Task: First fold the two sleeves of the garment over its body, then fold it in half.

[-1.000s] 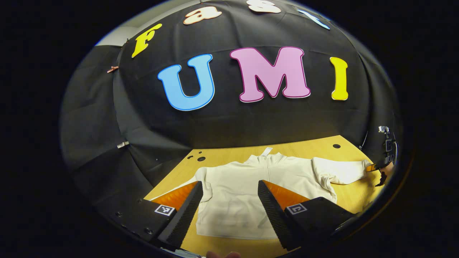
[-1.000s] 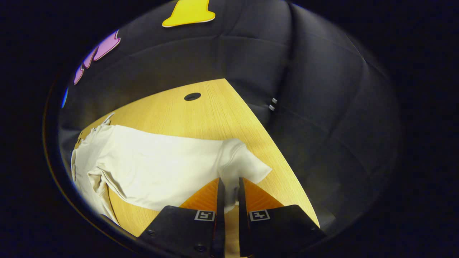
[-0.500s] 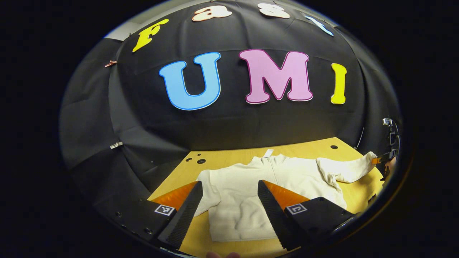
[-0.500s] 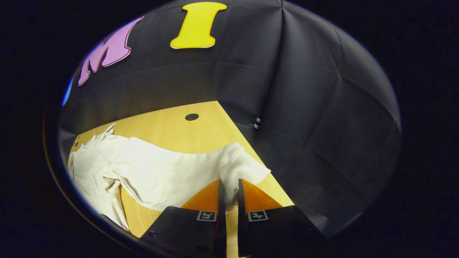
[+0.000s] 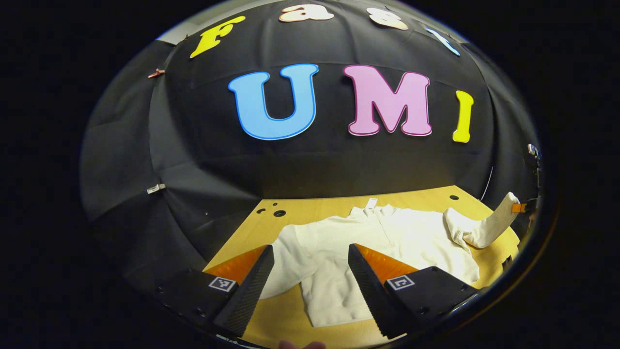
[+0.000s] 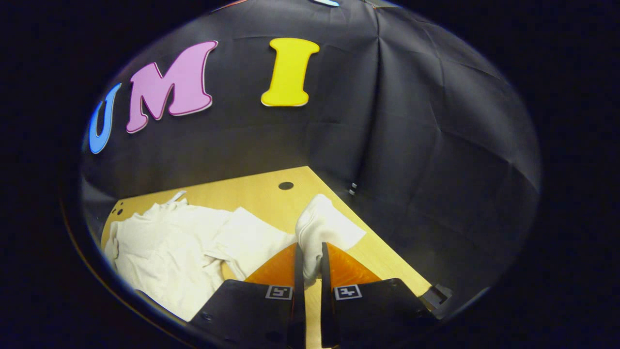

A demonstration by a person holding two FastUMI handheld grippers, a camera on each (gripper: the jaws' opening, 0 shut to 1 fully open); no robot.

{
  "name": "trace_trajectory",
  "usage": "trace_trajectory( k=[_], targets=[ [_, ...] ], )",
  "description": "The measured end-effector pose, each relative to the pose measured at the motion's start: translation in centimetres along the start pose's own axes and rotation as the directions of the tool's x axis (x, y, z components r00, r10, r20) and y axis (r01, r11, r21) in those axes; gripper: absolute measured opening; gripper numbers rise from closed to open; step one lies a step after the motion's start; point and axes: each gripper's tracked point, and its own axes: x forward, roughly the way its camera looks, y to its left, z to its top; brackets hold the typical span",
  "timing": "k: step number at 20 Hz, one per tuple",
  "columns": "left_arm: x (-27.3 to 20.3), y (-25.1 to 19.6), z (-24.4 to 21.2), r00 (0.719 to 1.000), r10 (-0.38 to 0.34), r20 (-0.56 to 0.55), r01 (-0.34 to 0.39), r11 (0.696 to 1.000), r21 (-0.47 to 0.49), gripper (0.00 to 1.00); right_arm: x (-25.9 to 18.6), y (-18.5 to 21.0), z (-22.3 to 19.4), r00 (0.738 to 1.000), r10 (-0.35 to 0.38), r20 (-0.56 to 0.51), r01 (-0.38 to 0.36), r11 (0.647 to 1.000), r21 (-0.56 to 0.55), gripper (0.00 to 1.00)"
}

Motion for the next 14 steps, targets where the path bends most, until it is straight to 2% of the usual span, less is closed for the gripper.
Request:
trace_trajectory(
  k=[4,7,14],
  targets=[
    [0.3,3.6,-0.5,1.0,0.016,-0.001,-0.016,1.0,-0.011,0.97,-2.3,5.8,2.1,0.998,0.047,0.049,-0.049,0.998,0.038,0.16],
    [0.9,6.1,-0.8,1.0,0.028,-0.004,-0.028,0.999,-0.02,0.97,-3.4,10.8,3.2,0.992,0.11,0.068,-0.112,0.993,0.037,0.16],
    [2.0,11.1,-2.4,0.998,0.067,-0.017,-0.068,0.996,-0.057,0.97,-4.6,22.1,4.7,0.961,0.261,0.094,-0.262,0.965,0.007,0.17]
  ],
)
